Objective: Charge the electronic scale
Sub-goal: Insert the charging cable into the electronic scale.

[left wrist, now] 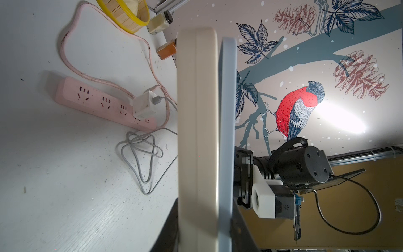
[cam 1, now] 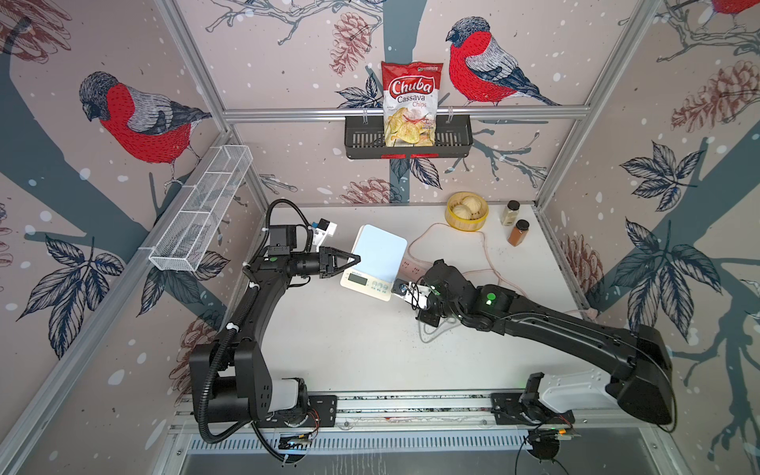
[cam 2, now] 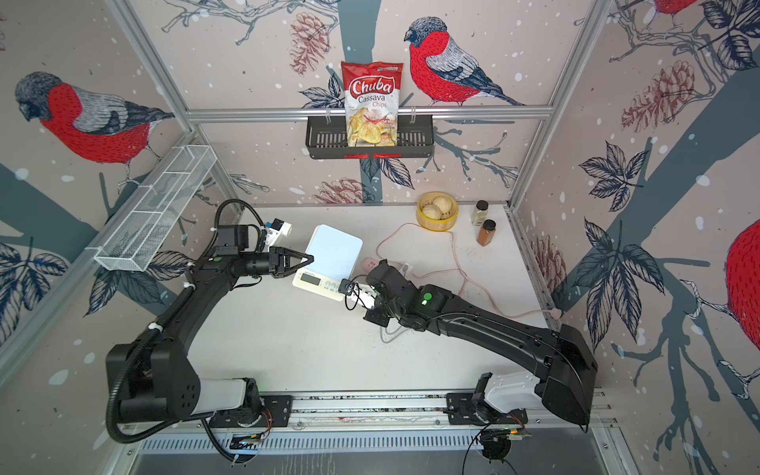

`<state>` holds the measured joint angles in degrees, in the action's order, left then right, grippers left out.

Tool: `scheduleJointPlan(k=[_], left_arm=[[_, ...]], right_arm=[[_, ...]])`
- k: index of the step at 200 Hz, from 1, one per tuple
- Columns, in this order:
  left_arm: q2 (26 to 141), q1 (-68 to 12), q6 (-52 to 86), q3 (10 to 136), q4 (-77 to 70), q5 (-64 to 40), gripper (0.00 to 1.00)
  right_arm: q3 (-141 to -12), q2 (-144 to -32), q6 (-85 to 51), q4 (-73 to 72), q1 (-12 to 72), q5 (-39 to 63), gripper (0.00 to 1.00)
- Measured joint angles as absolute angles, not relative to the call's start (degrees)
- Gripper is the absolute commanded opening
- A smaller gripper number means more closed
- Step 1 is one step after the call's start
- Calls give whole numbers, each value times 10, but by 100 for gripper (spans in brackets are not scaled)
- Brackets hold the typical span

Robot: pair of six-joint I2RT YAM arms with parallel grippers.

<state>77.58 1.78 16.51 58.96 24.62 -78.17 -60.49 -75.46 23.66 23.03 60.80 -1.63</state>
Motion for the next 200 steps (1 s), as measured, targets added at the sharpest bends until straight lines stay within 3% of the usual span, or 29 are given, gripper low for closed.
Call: scheduleJointPlan(k=[200], left_arm=[[772, 18, 165, 583, 246, -779, 0]], right_arm=[[-591, -745, 210, 220, 573, 88, 0]])
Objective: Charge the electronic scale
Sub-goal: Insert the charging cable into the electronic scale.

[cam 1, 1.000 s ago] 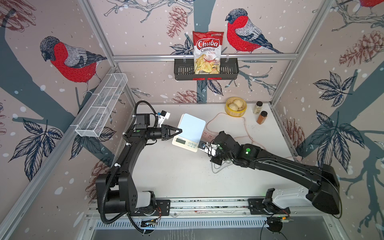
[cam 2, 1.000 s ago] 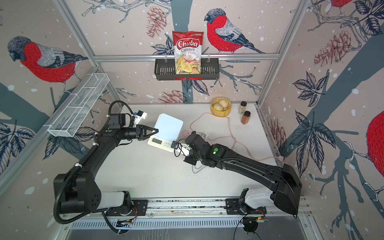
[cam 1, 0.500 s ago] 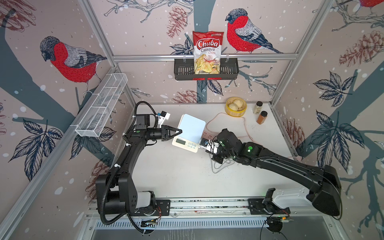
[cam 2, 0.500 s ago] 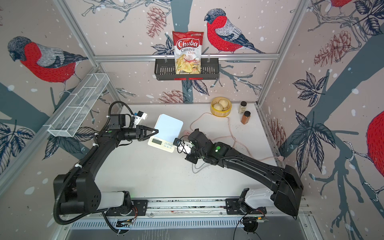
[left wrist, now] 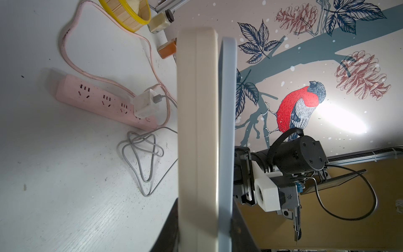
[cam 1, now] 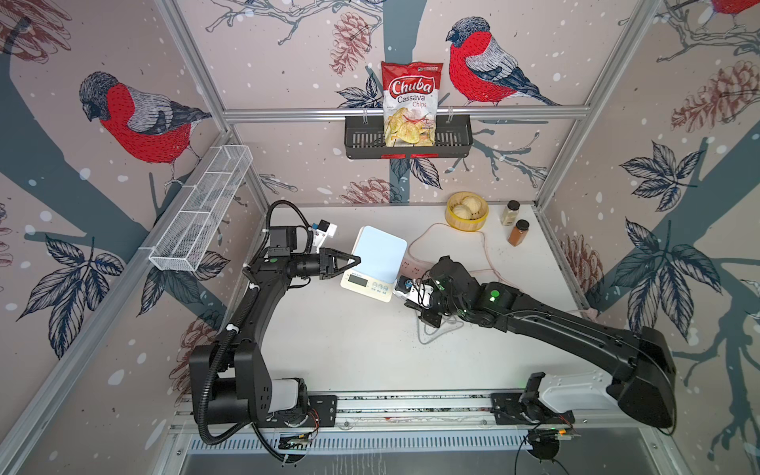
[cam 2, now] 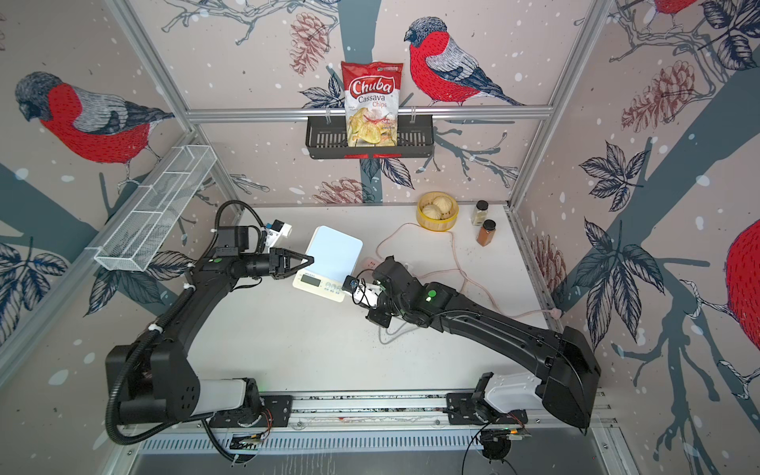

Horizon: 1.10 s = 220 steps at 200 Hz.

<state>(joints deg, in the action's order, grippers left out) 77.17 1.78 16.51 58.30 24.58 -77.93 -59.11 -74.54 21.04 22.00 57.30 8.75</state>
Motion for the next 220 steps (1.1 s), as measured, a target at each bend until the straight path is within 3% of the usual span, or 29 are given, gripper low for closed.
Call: scheduleJointPlan(k=[220], left_arm=[[771, 5, 155, 575, 249, -762, 0]], right_arm=[[-590, -766, 209, 214, 554, 115, 0]])
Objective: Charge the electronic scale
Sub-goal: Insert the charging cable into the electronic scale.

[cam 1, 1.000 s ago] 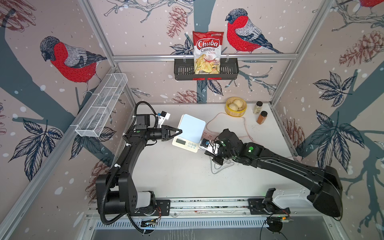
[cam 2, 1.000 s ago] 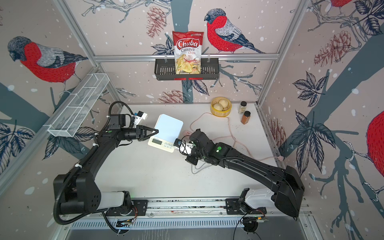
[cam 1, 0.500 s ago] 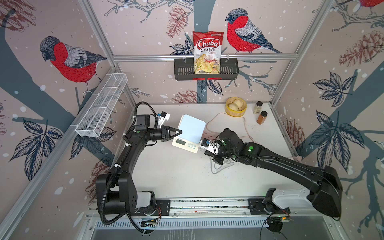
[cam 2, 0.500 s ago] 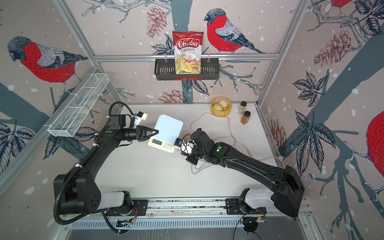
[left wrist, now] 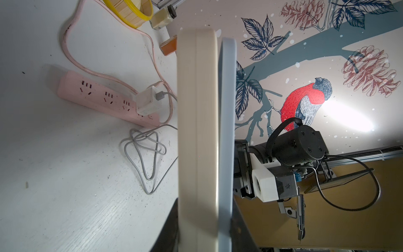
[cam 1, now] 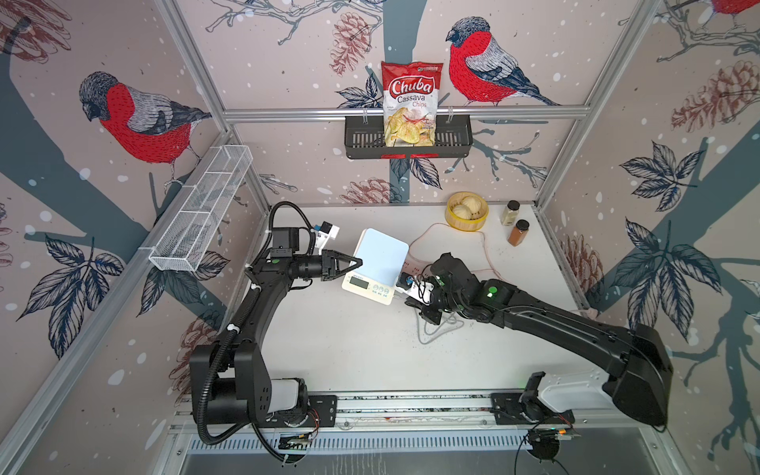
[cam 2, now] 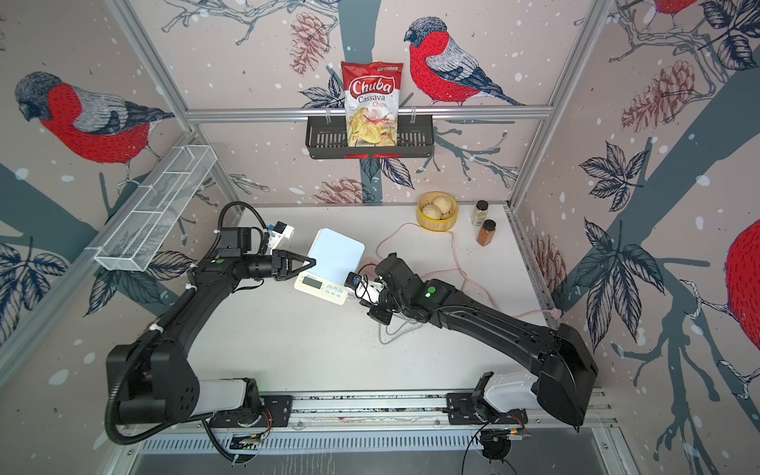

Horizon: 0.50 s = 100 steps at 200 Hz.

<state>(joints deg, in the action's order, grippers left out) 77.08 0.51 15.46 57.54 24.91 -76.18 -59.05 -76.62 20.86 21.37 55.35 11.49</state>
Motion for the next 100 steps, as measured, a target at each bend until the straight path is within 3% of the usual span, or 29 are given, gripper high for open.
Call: scheduleJointPlan(k=[100], left_arm=[[719, 5, 274, 527, 153, -705, 0]], right_arm=[[-594, -774, 180, 203, 563, 102, 6]])
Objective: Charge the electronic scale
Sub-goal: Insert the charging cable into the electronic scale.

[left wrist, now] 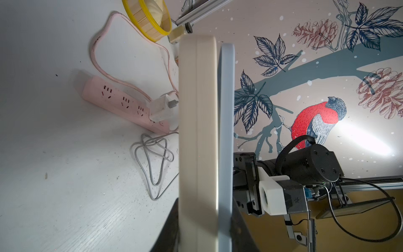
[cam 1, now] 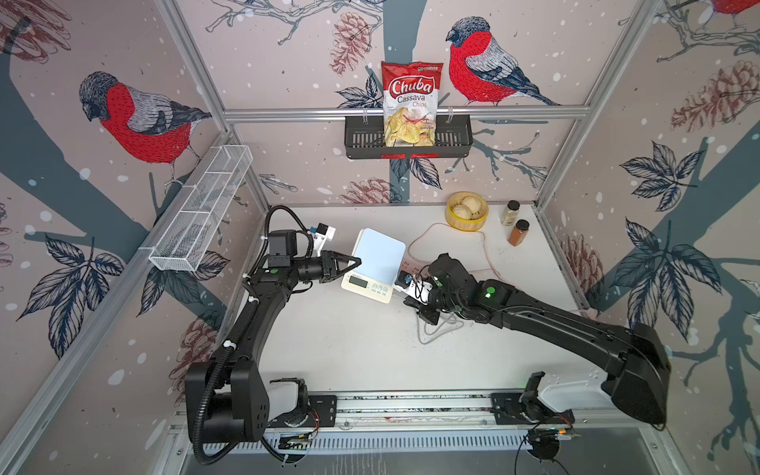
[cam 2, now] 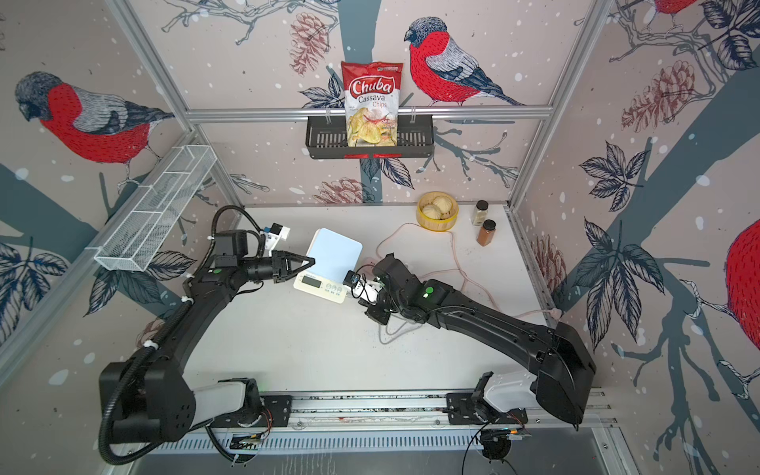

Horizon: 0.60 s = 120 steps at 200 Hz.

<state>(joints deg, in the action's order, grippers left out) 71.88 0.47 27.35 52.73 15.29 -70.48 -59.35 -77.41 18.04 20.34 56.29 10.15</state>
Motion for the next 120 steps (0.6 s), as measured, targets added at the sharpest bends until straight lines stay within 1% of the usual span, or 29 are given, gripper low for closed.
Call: scheduleJointPlan(k=[22, 76, 102, 120], left_arm=[[714, 5, 283, 523, 144, -701, 0], [707, 2, 291, 520, 140, -703, 0], [705, 2, 295, 518, 140, -702, 0], [703, 2, 295, 517, 139, -699, 0]], right_arm=[[-594, -780, 180, 202, 565, 101, 10], [-606, -788, 178, 181, 571, 104, 10], [-608, -790, 177, 182, 574, 102, 2], [-609, -794, 176, 182, 575, 100, 0]])
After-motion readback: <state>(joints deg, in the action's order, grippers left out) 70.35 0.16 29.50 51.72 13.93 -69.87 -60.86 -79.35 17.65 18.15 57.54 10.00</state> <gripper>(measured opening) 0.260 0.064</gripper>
